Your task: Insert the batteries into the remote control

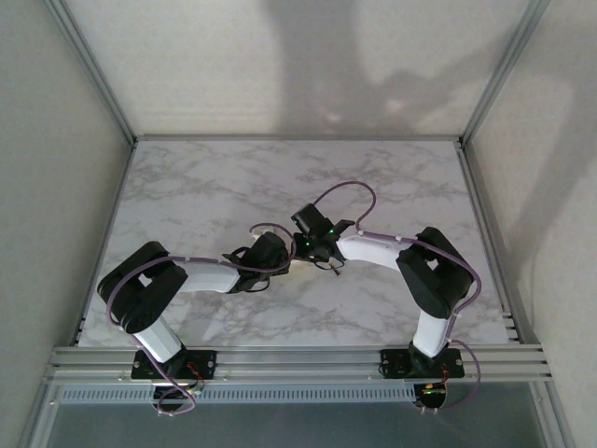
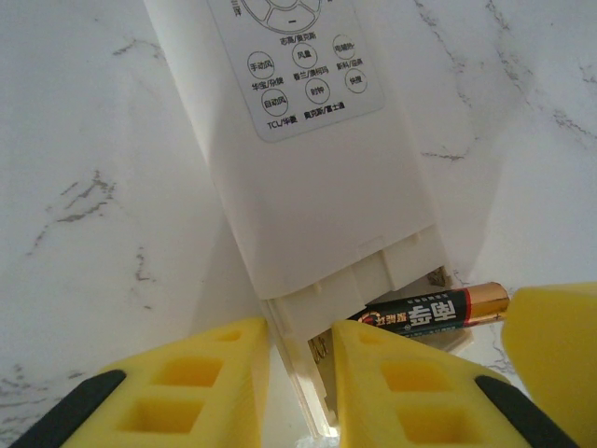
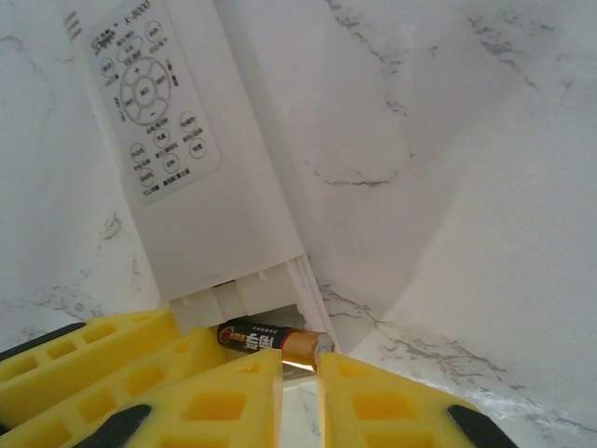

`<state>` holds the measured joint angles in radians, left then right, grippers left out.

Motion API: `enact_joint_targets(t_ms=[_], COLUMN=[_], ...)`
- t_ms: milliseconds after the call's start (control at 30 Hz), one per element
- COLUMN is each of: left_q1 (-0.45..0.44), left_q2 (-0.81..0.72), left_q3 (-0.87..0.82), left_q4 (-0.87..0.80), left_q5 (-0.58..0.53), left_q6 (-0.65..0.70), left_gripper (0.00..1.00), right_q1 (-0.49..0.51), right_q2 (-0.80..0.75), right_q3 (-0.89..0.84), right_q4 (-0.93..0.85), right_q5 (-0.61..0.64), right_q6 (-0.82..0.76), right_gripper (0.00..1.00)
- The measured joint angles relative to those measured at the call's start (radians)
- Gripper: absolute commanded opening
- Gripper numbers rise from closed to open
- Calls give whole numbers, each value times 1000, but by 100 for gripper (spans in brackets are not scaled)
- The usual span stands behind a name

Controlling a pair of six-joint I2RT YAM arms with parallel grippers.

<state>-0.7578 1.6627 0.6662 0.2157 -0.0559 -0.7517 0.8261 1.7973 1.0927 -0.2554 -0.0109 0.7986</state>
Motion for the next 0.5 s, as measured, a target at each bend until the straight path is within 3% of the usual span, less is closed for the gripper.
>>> enact_joint_targets(t_ms=[500], left_q1=[0], left_q2=[0], left_q3=[0], left_q4=[1], left_q5=[0], left_q6=[0], left_gripper=[23], right_q1=[0], right_q2=[15], right_q3=[14], right_q4=[-18], right_q5=[18], right_q6=[-22], right_gripper=[17])
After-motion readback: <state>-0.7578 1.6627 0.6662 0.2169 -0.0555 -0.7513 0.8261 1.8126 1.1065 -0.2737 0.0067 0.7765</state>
